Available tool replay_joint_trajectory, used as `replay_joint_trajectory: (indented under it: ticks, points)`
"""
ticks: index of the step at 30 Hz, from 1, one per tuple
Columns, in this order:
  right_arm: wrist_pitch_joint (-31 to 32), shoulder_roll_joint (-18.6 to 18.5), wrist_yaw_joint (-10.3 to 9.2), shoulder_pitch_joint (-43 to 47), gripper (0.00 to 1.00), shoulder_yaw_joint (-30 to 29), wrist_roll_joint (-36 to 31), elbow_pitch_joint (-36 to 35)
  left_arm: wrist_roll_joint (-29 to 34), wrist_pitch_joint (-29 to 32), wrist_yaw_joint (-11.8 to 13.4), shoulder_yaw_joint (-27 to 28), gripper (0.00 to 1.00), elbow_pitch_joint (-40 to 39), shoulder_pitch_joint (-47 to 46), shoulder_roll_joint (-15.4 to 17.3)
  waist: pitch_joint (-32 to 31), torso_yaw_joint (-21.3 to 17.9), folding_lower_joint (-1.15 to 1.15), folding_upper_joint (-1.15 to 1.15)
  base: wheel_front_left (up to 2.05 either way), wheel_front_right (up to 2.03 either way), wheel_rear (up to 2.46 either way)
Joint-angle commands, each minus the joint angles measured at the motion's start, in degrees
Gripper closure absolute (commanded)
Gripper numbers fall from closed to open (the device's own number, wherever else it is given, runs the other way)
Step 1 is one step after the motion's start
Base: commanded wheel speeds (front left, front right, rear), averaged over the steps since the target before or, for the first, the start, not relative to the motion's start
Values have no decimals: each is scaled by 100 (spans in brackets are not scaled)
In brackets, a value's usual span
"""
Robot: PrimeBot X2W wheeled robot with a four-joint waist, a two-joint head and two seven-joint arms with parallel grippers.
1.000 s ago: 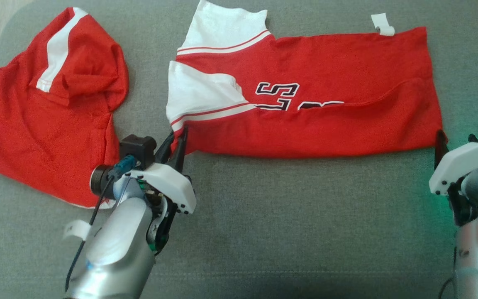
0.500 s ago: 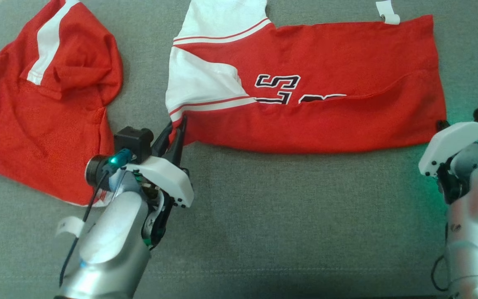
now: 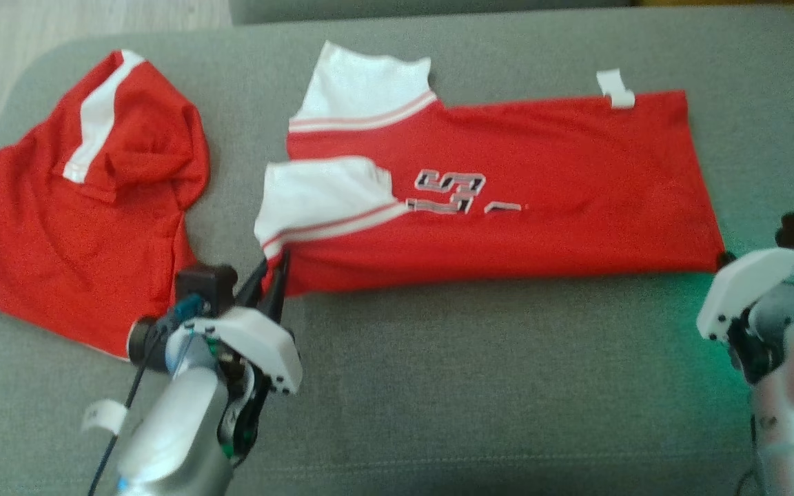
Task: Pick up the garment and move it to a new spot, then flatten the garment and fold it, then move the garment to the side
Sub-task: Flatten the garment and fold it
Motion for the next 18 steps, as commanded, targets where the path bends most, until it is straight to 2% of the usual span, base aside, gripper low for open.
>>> replay_joint_trajectory:
  ticks: [1, 11, 18]
  points:
    - [72, -176, 37, 27, 100, 164, 82, -269, -58, 4, 54, 203, 100, -150, -65, 192, -221, -36, 0, 0, 0, 0, 0]
    - [988, -514, 37, 1015, 100, 467, 615, -1049, -163, 324, 163, 38, 100, -433, 696, 278, -899, -75, 0, 0, 0, 0, 0]
    - [1495, -591, 37, 1646, 100, 404, 940, -1898, -185, 603, 273, -93, 100, -826, 1085, 350, -976, -117, 0, 0, 0, 0, 0]
